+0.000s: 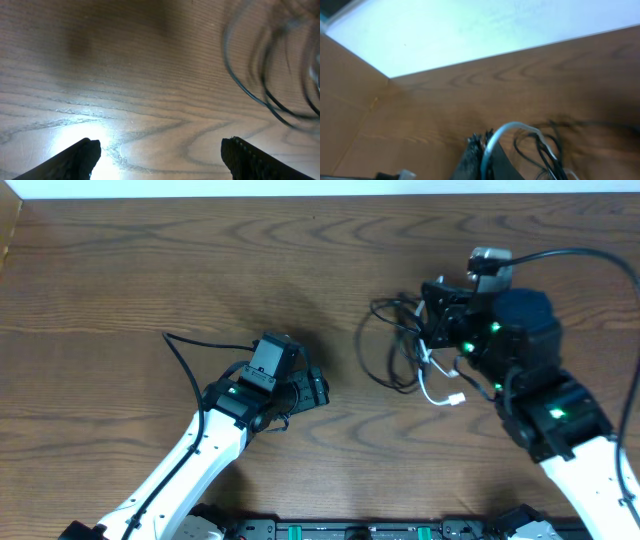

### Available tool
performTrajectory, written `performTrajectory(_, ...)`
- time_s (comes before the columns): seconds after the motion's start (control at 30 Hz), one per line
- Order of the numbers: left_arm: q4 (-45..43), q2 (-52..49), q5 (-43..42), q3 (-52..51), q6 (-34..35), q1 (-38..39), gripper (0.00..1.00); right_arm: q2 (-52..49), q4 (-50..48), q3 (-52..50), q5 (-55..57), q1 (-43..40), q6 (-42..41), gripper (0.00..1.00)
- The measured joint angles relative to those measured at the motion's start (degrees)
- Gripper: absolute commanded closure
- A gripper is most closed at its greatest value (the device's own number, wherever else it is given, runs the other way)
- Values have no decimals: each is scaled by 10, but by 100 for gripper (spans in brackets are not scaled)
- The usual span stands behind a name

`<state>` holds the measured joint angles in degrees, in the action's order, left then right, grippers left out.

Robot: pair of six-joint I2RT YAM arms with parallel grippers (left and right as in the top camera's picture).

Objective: Untangle cables

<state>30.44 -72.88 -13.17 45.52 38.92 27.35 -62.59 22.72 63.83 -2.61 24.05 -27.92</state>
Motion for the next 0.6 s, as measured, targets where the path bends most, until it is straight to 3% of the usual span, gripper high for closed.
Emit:
performTrajectory(0.17, -9, 0, -16, 0, 5, 0, 17, -6, 52, 75, -26, 0, 17, 99)
performTrajectory(0.4, -213, 0, -238, 2, -85, 0, 16, -32, 97, 99, -39, 0, 23, 99)
performTrajectory(0.6, -267, 0, -332, 2, -119, 1, 16, -62, 109, 99, -50, 0, 19, 99)
